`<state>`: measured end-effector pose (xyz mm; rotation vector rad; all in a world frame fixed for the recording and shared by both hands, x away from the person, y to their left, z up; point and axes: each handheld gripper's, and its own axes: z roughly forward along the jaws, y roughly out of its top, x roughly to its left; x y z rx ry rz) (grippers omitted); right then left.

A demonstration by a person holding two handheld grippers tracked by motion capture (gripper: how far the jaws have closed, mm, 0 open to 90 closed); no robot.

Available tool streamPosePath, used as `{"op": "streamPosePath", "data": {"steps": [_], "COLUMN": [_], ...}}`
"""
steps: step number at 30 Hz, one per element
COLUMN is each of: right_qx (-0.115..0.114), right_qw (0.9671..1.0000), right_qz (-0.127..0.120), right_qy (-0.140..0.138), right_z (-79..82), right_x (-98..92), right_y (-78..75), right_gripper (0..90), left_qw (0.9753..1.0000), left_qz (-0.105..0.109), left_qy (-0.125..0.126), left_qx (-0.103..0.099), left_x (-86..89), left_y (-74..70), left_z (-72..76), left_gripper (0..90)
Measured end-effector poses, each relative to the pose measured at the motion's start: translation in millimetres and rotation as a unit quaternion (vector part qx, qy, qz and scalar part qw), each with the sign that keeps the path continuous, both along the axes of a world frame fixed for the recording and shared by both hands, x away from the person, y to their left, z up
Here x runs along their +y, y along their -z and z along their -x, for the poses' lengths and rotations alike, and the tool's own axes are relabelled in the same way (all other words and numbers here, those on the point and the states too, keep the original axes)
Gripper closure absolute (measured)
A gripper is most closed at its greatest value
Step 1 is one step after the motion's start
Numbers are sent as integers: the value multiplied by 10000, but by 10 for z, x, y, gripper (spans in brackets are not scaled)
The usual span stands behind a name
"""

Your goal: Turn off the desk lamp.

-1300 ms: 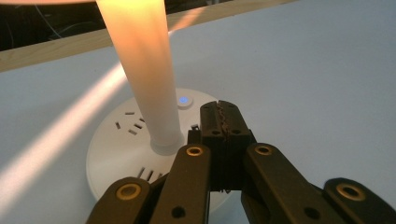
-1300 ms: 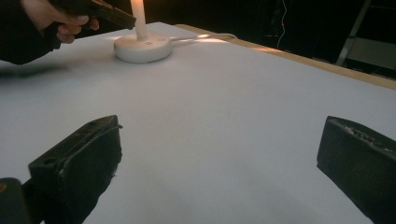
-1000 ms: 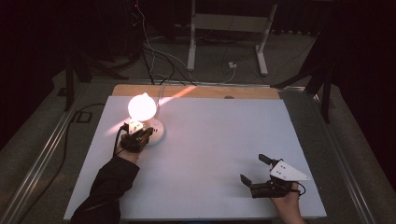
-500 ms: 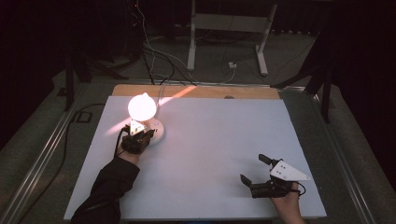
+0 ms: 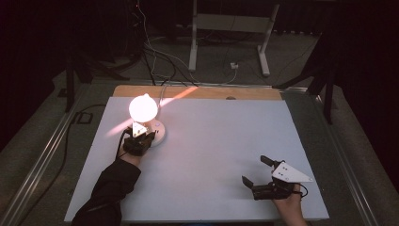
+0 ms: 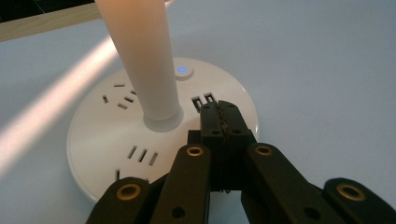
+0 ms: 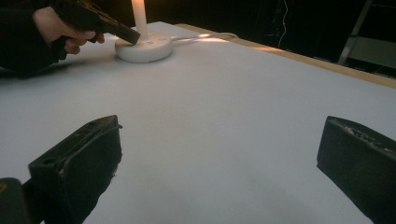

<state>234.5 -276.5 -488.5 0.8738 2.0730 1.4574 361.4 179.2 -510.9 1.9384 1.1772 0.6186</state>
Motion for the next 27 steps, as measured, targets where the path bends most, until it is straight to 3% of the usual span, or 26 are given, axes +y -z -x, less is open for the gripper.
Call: {"op": "streamPosePath", "data": {"steps": [14,16,21,27], "right_qx": [31,29,12,6], "right_qw": [10000,10000,10000,10000], "right_qz": [33,40,11,19], "right_qy": [-2,-7,9,2], "right_z": [-5,-3,-3,1], "right_x": [10,11,-5,-2], "right_y": [9,8,1,0], "right_gripper": [0,0,0,0], "left_qw": [9999,9999,9995,9991], "left_qz": [-144,-103,163,246], "left_qy": [35,-15,29,2], "left_qx": [24,39,-255,-349], "left_x": [-42,-45,-15,9], "left_y": [-12,-18,-142,-215], "left_z": [4,5,46,71], "left_gripper": [900,900,900,900]}}
